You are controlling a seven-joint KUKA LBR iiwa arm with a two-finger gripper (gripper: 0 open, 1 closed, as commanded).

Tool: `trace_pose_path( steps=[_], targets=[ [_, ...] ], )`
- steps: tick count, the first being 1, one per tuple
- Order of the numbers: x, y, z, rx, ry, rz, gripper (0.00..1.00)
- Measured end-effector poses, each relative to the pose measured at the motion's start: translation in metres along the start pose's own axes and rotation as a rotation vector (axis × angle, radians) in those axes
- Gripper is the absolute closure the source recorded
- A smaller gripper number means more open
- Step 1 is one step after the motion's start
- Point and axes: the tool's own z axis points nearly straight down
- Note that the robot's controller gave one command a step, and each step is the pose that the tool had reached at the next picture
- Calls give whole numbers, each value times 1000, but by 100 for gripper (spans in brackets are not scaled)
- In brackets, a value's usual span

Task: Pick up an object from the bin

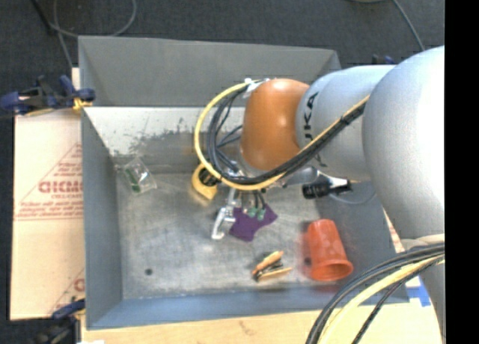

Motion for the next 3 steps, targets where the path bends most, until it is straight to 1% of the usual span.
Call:
trace_pose_path(
  steps=[1, 2, 3],
  targets=[
    [-2, 1, -3, -2, -6, 0, 0],
    [1, -73, 24, -17, 5, 92, 100],
    [1, -73, 24, -17, 5, 92, 100]
  ],
)
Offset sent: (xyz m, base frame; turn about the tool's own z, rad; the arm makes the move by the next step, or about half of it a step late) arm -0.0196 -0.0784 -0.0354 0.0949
